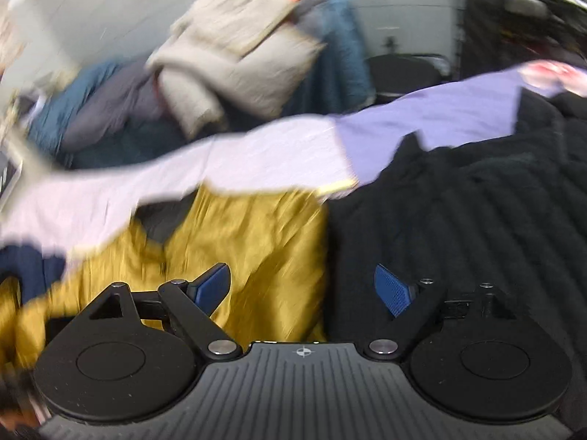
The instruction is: Fold large clothes
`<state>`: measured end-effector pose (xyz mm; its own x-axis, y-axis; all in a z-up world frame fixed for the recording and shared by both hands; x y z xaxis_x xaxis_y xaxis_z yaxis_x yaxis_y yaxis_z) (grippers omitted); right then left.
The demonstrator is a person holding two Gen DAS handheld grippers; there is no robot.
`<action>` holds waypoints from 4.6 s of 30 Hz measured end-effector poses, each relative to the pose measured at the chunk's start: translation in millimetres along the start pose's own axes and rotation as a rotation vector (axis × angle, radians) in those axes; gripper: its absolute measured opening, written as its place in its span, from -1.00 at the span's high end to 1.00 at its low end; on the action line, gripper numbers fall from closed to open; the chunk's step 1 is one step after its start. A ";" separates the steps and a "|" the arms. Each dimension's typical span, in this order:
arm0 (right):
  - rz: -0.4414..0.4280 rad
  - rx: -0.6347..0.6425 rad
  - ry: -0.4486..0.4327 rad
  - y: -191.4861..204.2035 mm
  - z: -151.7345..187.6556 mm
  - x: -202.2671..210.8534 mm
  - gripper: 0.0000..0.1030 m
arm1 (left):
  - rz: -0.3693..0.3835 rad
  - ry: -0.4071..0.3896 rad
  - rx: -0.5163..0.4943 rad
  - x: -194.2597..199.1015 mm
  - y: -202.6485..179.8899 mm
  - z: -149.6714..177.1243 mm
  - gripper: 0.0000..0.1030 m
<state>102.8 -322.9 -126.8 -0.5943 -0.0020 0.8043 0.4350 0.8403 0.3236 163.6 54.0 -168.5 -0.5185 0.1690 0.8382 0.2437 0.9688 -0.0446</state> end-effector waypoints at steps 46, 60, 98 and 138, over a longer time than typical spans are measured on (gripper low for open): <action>0.178 0.619 0.055 38.0 91.0 -53.6 -0.95 | 0.035 0.075 -0.238 -38.9 -66.4 9.0 -1.00; 0.237 0.787 0.030 27.8 100.5 -62.8 -0.99 | -0.015 0.068 -0.284 -36.0 -69.8 8.6 -1.00; 0.039 0.494 0.391 110.3 255.3 -35.8 -1.00 | -0.180 -0.211 0.421 116.4 235.6 -39.2 -1.00; 0.071 0.435 0.374 107.8 254.8 -43.3 -1.00 | 0.103 -0.034 -0.522 0.4 -119.5 10.3 -1.00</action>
<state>3.1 -94.0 -253.8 -0.2595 -0.0631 0.9637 0.0995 0.9908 0.0916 125.8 -59.9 -168.3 -0.4948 0.2728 0.8251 0.6659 0.7291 0.1583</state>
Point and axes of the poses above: each gripper's, at about its wrist camera, not at the fingertips, and x roughly against the way its jaws point, y to its left, z to its underside, the point moved 10 cm from there along -x, roughly the way its jaws point, and after that the axes turned 6 degrees about -x, right-handed, at the moved point
